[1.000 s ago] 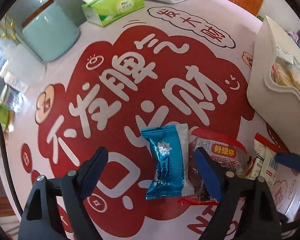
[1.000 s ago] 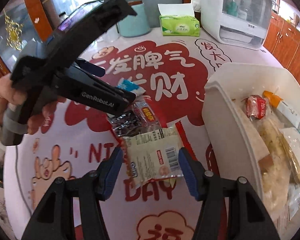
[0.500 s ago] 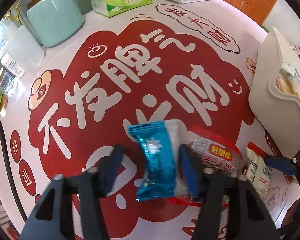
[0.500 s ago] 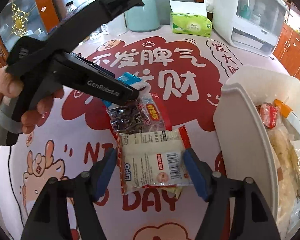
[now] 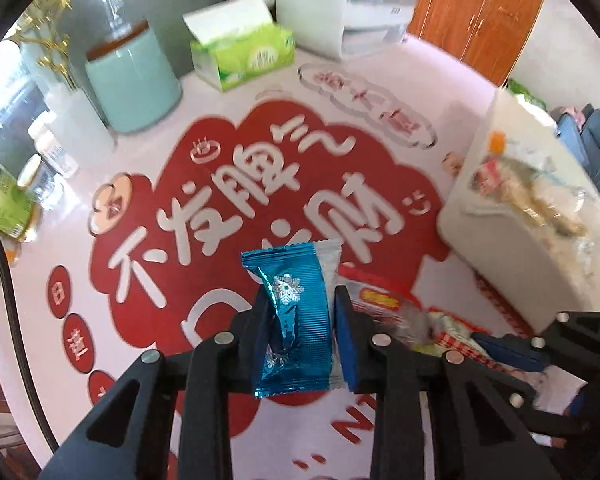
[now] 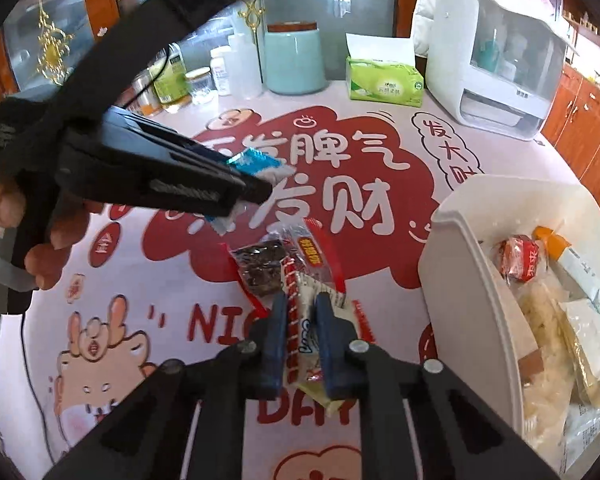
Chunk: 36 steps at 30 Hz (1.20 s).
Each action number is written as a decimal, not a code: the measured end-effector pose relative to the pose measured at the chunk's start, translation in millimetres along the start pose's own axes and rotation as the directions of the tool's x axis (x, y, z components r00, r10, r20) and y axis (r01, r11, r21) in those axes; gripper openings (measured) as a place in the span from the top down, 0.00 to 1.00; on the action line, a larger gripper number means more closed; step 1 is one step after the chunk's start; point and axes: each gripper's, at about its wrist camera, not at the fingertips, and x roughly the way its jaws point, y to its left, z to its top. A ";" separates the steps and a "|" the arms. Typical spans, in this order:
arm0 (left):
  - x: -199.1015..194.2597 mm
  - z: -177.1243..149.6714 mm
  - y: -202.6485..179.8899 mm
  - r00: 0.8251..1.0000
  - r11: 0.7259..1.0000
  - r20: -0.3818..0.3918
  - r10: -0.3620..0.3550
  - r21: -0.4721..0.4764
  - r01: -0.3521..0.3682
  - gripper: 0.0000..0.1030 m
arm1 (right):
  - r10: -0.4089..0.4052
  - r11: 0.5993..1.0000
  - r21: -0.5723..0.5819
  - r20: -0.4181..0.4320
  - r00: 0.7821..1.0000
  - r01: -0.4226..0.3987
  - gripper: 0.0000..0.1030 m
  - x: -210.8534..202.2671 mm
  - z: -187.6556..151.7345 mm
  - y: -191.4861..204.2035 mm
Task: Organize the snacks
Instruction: 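Carry both snacks into the white tray and open both tools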
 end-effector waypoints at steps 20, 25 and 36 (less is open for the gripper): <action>-170.8 -32.9 -125.5 0.991 0.998 0.125 -0.046 0.044 0.041 0.73 | 0.159 0.986 0.022 0.217 0.963 -0.167 0.91 -194.5 -39.7 -13.3; -187.5 -24.0 -176.4 0.984 0.998 0.165 -0.063 0.029 0.059 0.73 | 0.152 0.984 0.044 0.290 0.945 -0.172 0.91 -235.0 -50.0 -53.2; -151.4 27.3 -260.5 0.989 0.991 0.139 0.054 -0.130 -0.035 0.73 | 0.173 0.981 0.022 0.357 0.918 -0.193 0.90 -273.0 -55.1 -182.1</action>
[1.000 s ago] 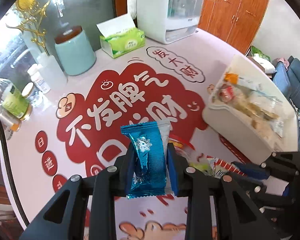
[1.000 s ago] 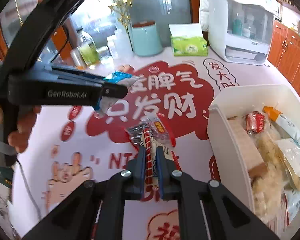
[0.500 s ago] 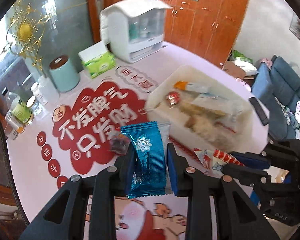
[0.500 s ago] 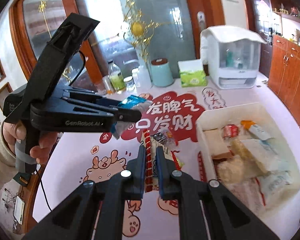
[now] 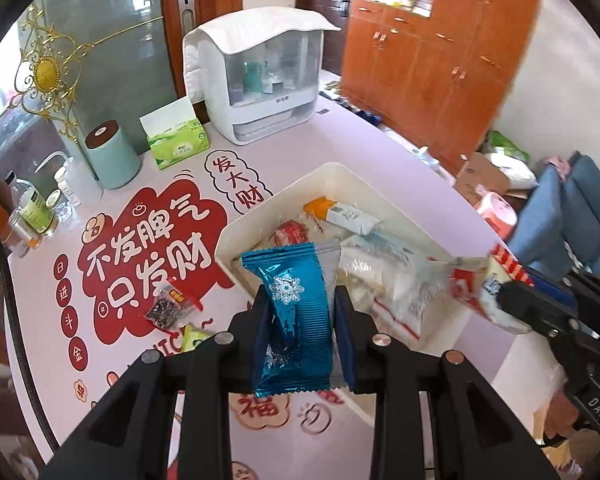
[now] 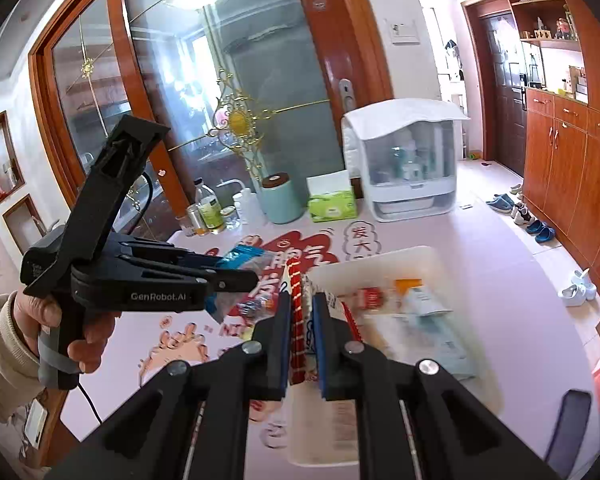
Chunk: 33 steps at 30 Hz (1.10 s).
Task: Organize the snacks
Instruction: 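Carry both snacks into the white tray and open both tools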
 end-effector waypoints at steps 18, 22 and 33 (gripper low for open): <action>40.6 40.2 -29.8 0.975 0.970 0.014 0.222 -0.105 -0.219 0.22 | 0.024 0.997 -0.073 -0.191 0.981 -0.038 0.75 39.9 -4.9 -70.4; 36.4 32.8 -9.6 0.972 0.957 0.003 0.234 -0.178 -0.230 0.22 | 0.040 0.997 -0.060 -0.205 0.978 -0.054 0.67 45.1 -7.9 -73.8; 0.4 -13.8 36.6 0.952 0.909 -0.019 0.306 -0.292 -0.298 0.22 | 0.048 0.996 -0.060 -0.233 0.971 -0.064 0.67 52.0 -13.0 -78.3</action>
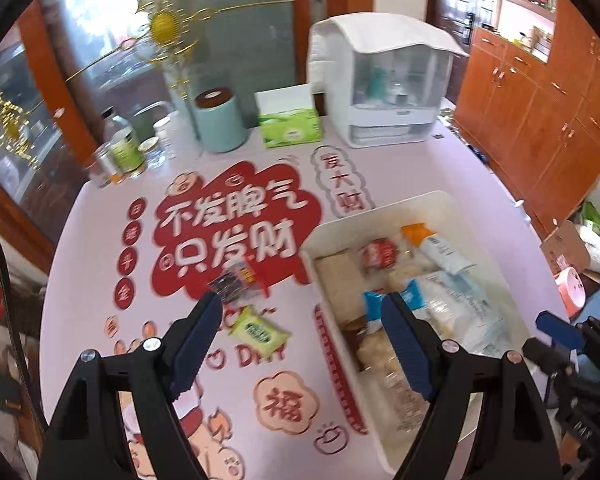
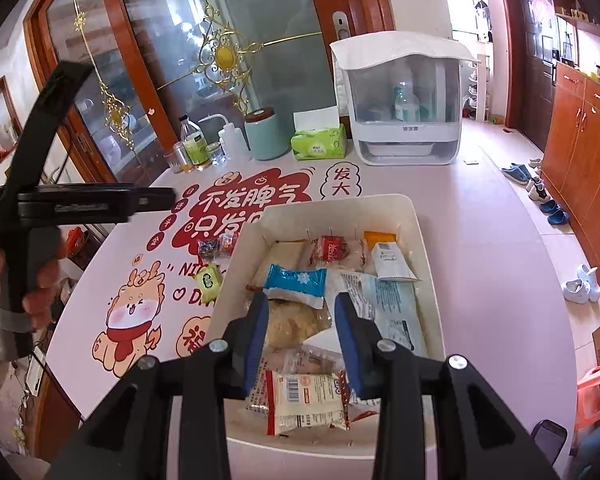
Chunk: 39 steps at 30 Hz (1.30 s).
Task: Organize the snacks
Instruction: 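Carry both snacks into the white tray and open both tools, then move both open tools back over the last snacks on the table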
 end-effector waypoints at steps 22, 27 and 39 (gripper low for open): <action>-105.7 20.6 129.9 0.958 0.952 0.123 0.260 0.130 -0.276 0.22 | 0.074 0.994 -0.090 0.038 0.997 -0.070 0.59 3.9 41.2 78.4; -124.4 62.0 152.4 0.942 0.925 0.217 0.257 0.226 -0.305 0.16 | 0.044 0.991 -0.126 0.084 0.995 -0.033 0.52 3.4 71.5 120.2; 40.1 86.7 165.3 1.000 0.896 0.017 0.002 0.445 -0.009 0.10 | -0.011 0.999 -0.036 -0.095 0.995 0.008 0.39 120.6 83.6 179.5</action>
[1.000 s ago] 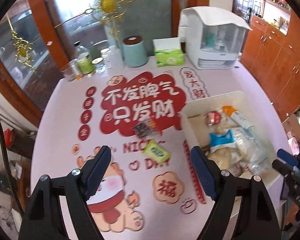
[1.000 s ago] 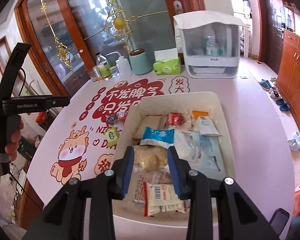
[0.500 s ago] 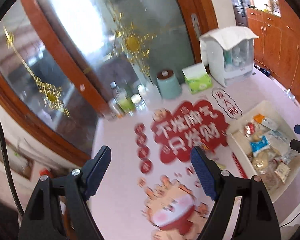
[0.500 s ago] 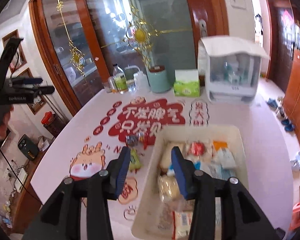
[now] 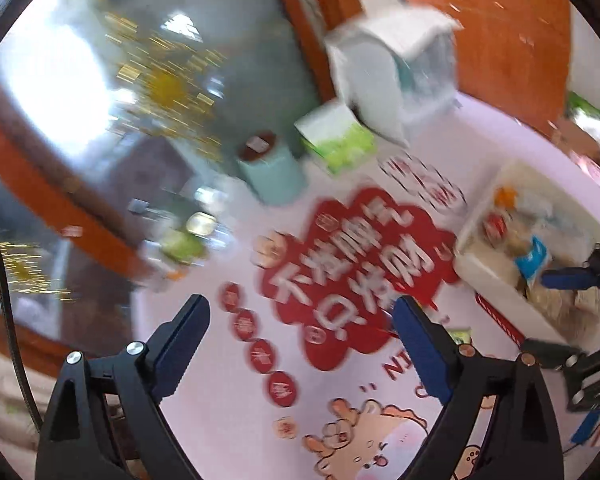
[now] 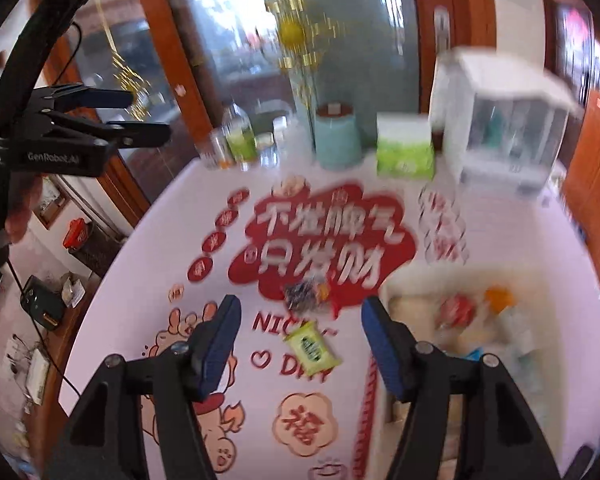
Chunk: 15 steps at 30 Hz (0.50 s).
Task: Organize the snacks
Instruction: 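Move both open tools back over the last snacks on the table, then grasp the dark nut bag with the left tool while the right grasps the green pastry packet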
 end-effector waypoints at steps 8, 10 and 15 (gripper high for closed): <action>141.7 -31.2 -51.7 0.966 0.977 -0.193 -0.175 0.085 0.194 0.10 | -0.071 0.997 -0.001 -0.208 0.975 0.073 0.39 94.2 -38.6 15.5; 168.3 -37.1 -61.3 0.944 0.964 -0.238 -0.228 0.082 0.254 0.10 | -0.076 0.997 -0.015 -0.235 0.969 0.075 0.39 110.7 -45.1 18.1; 211.8 -44.6 -77.8 0.890 0.928 -0.313 -0.333 0.059 0.368 0.10 | -0.123 0.992 -0.033 -0.286 0.950 0.119 0.39 152.1 -58.6 10.9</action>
